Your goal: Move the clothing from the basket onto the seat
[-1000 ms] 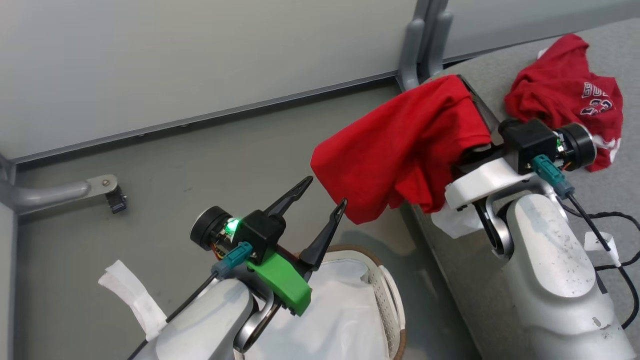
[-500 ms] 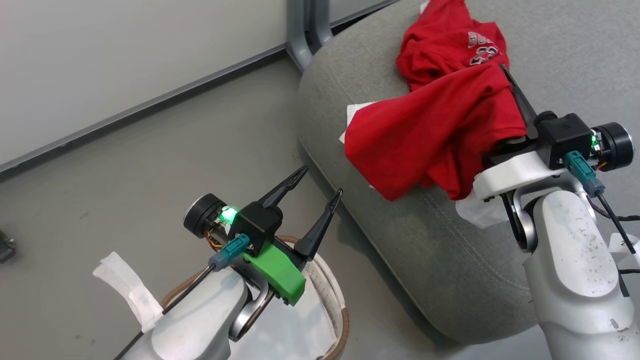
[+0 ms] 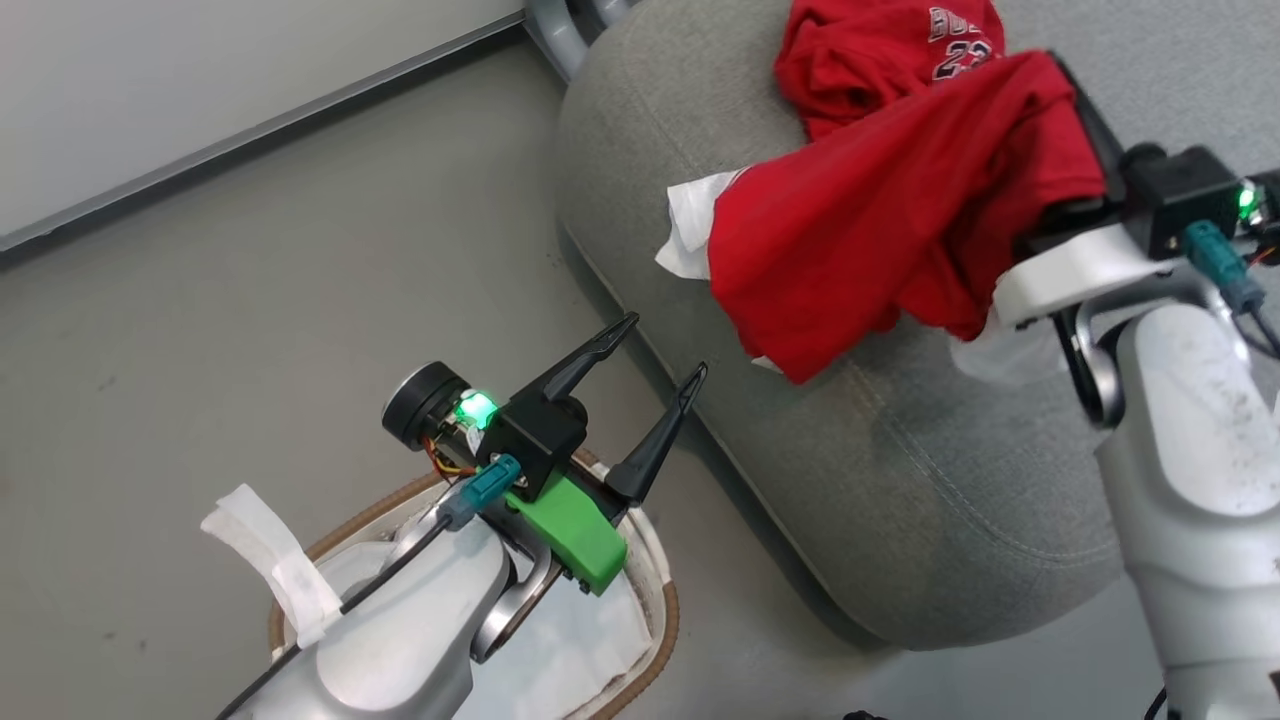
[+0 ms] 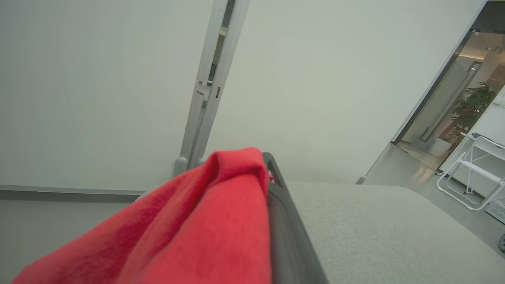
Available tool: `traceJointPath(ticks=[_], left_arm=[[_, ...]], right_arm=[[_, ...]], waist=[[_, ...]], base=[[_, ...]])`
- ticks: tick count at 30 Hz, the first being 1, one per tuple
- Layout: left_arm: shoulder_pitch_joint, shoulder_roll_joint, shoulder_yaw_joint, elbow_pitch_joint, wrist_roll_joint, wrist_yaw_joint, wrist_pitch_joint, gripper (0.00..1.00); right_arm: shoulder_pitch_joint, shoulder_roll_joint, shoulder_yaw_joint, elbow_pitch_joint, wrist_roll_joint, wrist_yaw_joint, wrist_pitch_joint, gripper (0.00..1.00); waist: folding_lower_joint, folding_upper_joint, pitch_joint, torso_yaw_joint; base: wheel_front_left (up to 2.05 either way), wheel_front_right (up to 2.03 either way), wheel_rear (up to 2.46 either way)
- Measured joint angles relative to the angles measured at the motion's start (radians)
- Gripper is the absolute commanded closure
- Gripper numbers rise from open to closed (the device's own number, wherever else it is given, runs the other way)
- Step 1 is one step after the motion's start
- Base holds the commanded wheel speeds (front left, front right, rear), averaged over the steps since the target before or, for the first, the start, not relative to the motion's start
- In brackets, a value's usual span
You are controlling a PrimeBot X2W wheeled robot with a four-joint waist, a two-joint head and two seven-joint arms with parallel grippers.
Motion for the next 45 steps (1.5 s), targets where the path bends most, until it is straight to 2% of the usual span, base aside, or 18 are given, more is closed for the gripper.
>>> traceJointPath(ticks=[5, 8, 13, 17, 22, 29, 35, 36, 37, 38, 39, 40, 45], left_arm=[[-0.023, 0.0, -0.011, -0.01, 0.017, 0.0, 0.0, 0.0], [-0.036, 0.001, -0.013, -0.02, 0.025, 0.001, 0.0, 0.0], [-0.074, 0.0, -0.012, -0.054, 0.034, 0.009, 0.008, 0.0], [-0.107, -0.004, -0.009, -0.082, 0.044, 0.014, 0.009, 0.0], [-0.144, -0.007, -0.011, -0.102, 0.064, 0.017, 0.013, 0.0], [-0.156, -0.002, -0.009, -0.105, 0.068, 0.024, 0.013, 0.0], [-0.155, 0.022, -0.002, -0.101, 0.063, 0.031, 0.016, 0.0], [-0.155, 0.025, 0.001, -0.102, 0.06, 0.033, 0.016, 0.0], [-0.154, 0.028, 0.004, -0.102, 0.058, 0.036, 0.016, 0.0], [-0.153, 0.03, 0.006, -0.102, 0.055, 0.037, 0.016, 0.0], [-0.15, 0.033, 0.008, -0.102, 0.053, 0.039, 0.016, 0.0], [-0.146, 0.035, 0.009, -0.102, 0.051, 0.04, 0.016, 0.0], [-0.115, 0.044, 0.018, -0.101, 0.031, 0.05, 0.011, 0.0]], right_arm=[[-0.182, -0.089, -0.028, 0.063, 0.067, 0.0, 0.0, 1.0], [-0.306, -0.187, -0.044, 0.092, 0.05, 0.0, 0.008, 1.0], [-0.496, -0.343, -0.134, 0.128, 0.018, 0.0, 0.07, 1.0], [-0.569, -0.418, -0.202, 0.18, -0.021, 0.0, 0.097, 1.0], [-0.533, -0.419, -0.262, 0.284, -0.076, 0.0, 0.093, 1.0], [-0.416, -0.34, -0.302, 0.453, -0.122, 0.0, 0.039, 1.0], [-0.395, -0.281, -0.283, 0.501, -0.151, 0.0, 0.008, 1.0], [-0.393, -0.275, -0.282, 0.499, -0.152, 0.0, 0.004, 0.9], [-0.389, -0.269, -0.283, 0.497, -0.152, 0.0, 0.004, 0.67], [-0.381, -0.266, -0.284, 0.494, -0.154, 0.0, 0.003, 0.59], [-0.369, -0.258, -0.286, 0.489, -0.156, 0.0, 0.002, 0.24], [-0.354, -0.249, -0.289, 0.475, -0.158, 0.0, 0.001, 0.0], [-0.277, -0.204, -0.286, 0.397, -0.152, 0.0, 0.0, 0.0]], waist=[[0.0001, 0.0, 0.027, 0.061], [0.0001, 0.0, 0.047, 0.103], [0.0002, 0.0, 0.095, 0.176], [0.0001, 0.0, 0.151, 0.223], [0.0002, 0.0, 0.23, 0.273], [0.0001, 0.0, 0.329, 0.326], [0.0002, 0.0, 0.367, 0.325], [0.0001, 0.0, 0.368, 0.32], [0.0001, 0.0, 0.367, 0.315], [0.0001, 0.0, 0.366, 0.31], [0.0001, 0.0, 0.362, 0.304], [0.0001, 0.0, 0.356, 0.298], [0.0001, 0.0, 0.324, 0.277]], base=[[0.0, 0.0, 0.0], [0.0, 0.0, 0.0], [0.0, 0.0, 0.0], [0.0, 0.0, 0.0], [0.0, 0.0, 0.0], [0.0, 0.0, 0.0], [0.0, 0.0, 0.0], [0.0, 0.0, 0.0], [0.0, 0.0, 0.0], [0.0, 0.0, 0.0], [0.0, 0.0, 0.0], [0.0, 0.0, 0.0], [0.0, 0.0, 0.0]])
